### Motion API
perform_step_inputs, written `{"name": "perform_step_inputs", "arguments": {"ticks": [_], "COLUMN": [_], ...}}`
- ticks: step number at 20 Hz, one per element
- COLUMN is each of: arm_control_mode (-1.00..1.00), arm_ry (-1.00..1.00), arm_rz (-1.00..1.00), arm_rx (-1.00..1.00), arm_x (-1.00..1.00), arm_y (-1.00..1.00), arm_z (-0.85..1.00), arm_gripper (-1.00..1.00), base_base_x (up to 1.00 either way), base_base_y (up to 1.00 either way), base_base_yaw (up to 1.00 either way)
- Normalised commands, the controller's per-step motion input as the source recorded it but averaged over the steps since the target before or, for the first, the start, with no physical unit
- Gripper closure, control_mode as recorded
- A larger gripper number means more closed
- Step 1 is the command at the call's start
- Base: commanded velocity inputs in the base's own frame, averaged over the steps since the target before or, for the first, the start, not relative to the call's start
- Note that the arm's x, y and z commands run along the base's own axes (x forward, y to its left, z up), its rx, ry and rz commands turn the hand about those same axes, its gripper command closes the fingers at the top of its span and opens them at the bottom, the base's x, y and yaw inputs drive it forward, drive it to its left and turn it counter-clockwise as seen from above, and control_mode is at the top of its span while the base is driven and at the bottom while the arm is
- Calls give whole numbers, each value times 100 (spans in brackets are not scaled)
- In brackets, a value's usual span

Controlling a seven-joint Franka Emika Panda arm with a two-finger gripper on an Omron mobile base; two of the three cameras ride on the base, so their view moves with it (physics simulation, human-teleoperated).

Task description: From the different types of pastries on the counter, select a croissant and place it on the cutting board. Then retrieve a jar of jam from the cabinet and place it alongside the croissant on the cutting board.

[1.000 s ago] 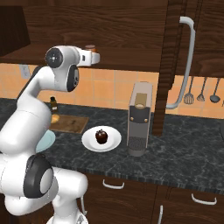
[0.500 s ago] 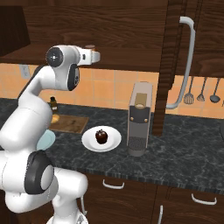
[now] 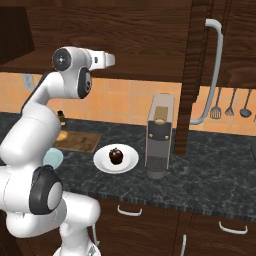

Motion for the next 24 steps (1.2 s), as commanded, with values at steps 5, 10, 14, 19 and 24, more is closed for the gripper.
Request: {"name": "perform_step_inputs", "arguments": {"ticks": [5,10,14,19,24], "arm_control_mode": [-100,-100,-100,-100,-100], "arm_ry": [1,0,9,17,14], "arm_rz": [-6,-2,0,0,0], "arm_rx": [0,0,0,0,0], "arm_x": [0,0,44,47,29], "arm_y": [5,42,10,-12,-26], "arm_z": [1,0,0,0,0], "arm_gripper": [-100,-100,-100,-100,-100], "base_base_x": [0,0,0,0,0], "base_base_y": [0,0,0,0,0], "base_base_yaw": [0,0,0,0,0]}}
